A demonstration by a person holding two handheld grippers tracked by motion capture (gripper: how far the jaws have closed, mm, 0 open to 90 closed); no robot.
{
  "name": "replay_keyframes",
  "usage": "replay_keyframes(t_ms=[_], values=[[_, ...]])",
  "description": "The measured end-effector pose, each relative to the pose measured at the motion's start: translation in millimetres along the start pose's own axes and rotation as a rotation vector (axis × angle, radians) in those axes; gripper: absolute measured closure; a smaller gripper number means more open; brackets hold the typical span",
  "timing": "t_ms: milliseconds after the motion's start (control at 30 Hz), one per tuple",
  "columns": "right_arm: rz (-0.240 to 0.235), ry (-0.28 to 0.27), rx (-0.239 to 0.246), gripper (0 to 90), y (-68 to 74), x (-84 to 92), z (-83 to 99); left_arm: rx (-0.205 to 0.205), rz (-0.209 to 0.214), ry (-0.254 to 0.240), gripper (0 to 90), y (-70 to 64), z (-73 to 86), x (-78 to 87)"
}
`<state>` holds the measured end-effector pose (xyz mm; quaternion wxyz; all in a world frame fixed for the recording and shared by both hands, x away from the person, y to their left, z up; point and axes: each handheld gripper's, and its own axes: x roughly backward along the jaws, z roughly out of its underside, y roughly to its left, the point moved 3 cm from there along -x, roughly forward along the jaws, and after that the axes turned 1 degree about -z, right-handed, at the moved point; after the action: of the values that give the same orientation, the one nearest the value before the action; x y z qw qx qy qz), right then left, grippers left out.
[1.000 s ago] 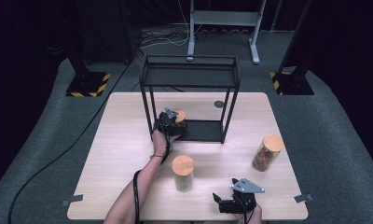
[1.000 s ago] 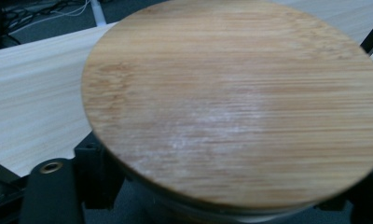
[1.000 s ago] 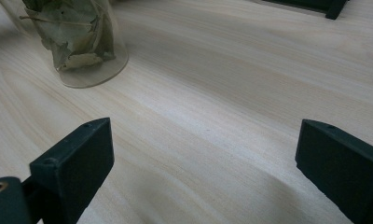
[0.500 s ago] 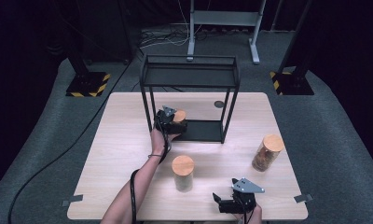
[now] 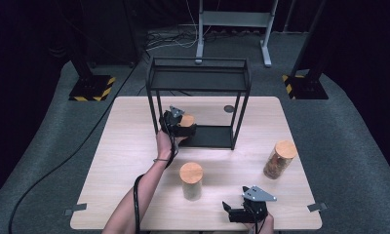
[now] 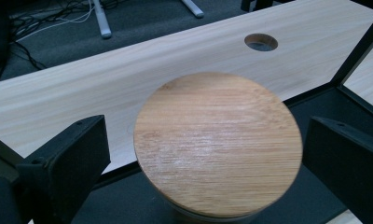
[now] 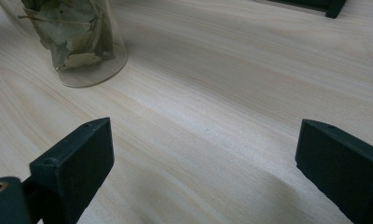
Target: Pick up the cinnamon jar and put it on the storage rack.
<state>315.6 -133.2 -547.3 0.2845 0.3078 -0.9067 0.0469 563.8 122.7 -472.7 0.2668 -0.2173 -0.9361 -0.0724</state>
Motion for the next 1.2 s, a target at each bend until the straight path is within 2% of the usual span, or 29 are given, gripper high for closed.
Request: replay_keyframes(t_ms=[167, 467, 933, 1100, 1200], values=[[0.000, 0.001, -0.001, 3.5, 0.1, 0.0, 0.0, -0.020, 0.015, -0.006, 0.0, -3.6, -7.6, 10.1], [0.001, 0.001, 0.001, 3.5, 0.0, -0.1, 0.0, -0.064, 0.074, -0.015, 0.0, -14.6, -14.1, 31.2], [0.003, 0.004, 0.002, 3.6, 0.3, -0.3, 0.0, -0.104, 0.133, -0.031, 0.6, -19.6, 3.6, 61.8], [0.003, 0.005, 0.001, 3.5, 0.4, -0.4, -0.1, -0.127, 0.134, -0.037, 0.6, -18.3, 11.8, 72.9], [0.003, 0.006, 0.001, 3.5, 0.4, -0.5, -0.1, -0.111, 0.158, -0.038, 0.4, -17.3, 15.9, 80.2]])
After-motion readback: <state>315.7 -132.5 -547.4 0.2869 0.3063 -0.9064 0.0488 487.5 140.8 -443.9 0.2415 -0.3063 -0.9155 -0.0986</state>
